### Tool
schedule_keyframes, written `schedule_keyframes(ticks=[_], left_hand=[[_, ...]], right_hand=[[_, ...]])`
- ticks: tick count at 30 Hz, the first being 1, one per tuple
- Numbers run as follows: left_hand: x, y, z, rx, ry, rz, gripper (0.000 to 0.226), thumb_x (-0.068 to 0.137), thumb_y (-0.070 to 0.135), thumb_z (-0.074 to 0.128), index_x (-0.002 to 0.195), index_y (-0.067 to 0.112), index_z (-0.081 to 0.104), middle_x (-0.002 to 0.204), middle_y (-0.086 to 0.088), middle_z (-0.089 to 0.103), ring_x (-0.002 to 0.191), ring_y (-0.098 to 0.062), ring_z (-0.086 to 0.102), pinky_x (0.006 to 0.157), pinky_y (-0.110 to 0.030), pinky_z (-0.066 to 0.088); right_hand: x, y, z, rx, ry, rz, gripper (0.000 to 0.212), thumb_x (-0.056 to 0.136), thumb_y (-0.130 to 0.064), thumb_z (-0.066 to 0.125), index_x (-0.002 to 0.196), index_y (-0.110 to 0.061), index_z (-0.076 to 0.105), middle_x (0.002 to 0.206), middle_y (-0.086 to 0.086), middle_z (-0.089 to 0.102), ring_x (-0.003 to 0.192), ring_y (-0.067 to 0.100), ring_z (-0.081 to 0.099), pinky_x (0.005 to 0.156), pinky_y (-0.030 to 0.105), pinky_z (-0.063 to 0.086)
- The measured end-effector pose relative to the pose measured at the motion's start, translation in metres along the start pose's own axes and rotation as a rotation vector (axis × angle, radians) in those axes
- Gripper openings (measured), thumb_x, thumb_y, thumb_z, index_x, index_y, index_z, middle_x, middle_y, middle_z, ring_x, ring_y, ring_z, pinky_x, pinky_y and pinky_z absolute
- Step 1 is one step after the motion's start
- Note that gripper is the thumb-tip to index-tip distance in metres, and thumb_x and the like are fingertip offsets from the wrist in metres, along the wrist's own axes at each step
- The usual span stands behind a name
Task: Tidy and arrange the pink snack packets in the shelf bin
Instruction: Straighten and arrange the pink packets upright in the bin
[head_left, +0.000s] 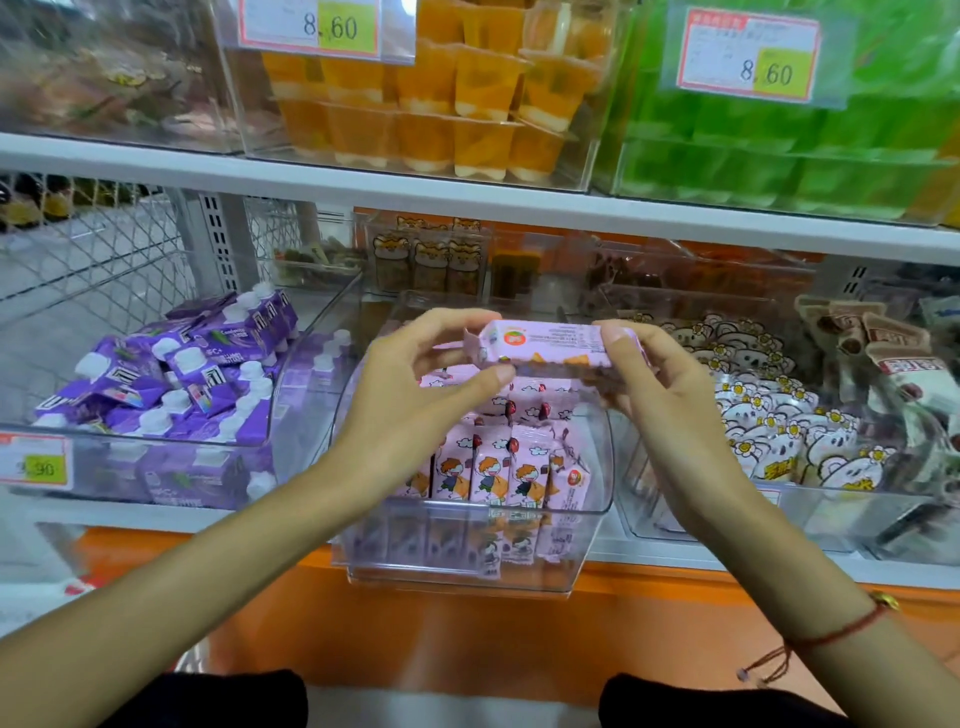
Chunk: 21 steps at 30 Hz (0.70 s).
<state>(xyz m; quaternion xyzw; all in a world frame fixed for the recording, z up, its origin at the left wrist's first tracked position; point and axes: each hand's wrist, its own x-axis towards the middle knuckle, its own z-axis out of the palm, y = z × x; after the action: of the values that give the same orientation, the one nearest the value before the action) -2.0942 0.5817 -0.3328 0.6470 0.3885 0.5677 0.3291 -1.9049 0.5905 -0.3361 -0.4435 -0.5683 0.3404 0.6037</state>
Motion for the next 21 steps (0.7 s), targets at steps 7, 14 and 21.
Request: schedule_keyframes(ticks=[7, 14, 21], left_hand=[[0.019, -0.023, -0.003, 0.114, 0.169, 0.027, 0.031, 0.076, 0.014, 0.078, 0.101, 0.026, 0.063, 0.100, 0.017, 0.066, 0.094, 0.005, 0.061, 0.078, -0.004, 0.045], [0.033, -0.041, 0.013, 0.319, 0.074, 0.073, 0.028, 0.077, 0.013, 0.079, 0.099, 0.025, 0.065, 0.099, 0.014, 0.066, 0.096, -0.002, 0.059, 0.068, -0.009, 0.050], [0.069, -0.022, 0.010, 0.644, -0.187, 0.187, 0.036, 0.077, 0.028, 0.078, 0.111, 0.026, 0.068, 0.104, 0.008, 0.065, 0.092, -0.006, 0.061, 0.080, -0.025, 0.054]], right_hand=[[0.001, 0.008, -0.010, -0.429, -0.007, 0.024, 0.038, 0.092, -0.029, 0.059, 0.125, -0.023, 0.041, 0.098, -0.005, 0.053, 0.076, -0.005, 0.051, 0.063, 0.005, 0.040], [-0.007, 0.010, -0.013, -0.658, -0.208, 0.009, 0.040, 0.094, -0.014, 0.052, 0.133, -0.020, 0.045, 0.123, -0.002, 0.050, 0.087, 0.003, 0.051, 0.086, 0.032, 0.045], [-0.012, 0.009, -0.023, -0.615, -0.244, 0.019, 0.036, 0.093, -0.024, 0.056, 0.128, -0.030, 0.050, 0.102, -0.018, 0.056, 0.075, 0.003, 0.060, 0.078, 0.032, 0.050]])
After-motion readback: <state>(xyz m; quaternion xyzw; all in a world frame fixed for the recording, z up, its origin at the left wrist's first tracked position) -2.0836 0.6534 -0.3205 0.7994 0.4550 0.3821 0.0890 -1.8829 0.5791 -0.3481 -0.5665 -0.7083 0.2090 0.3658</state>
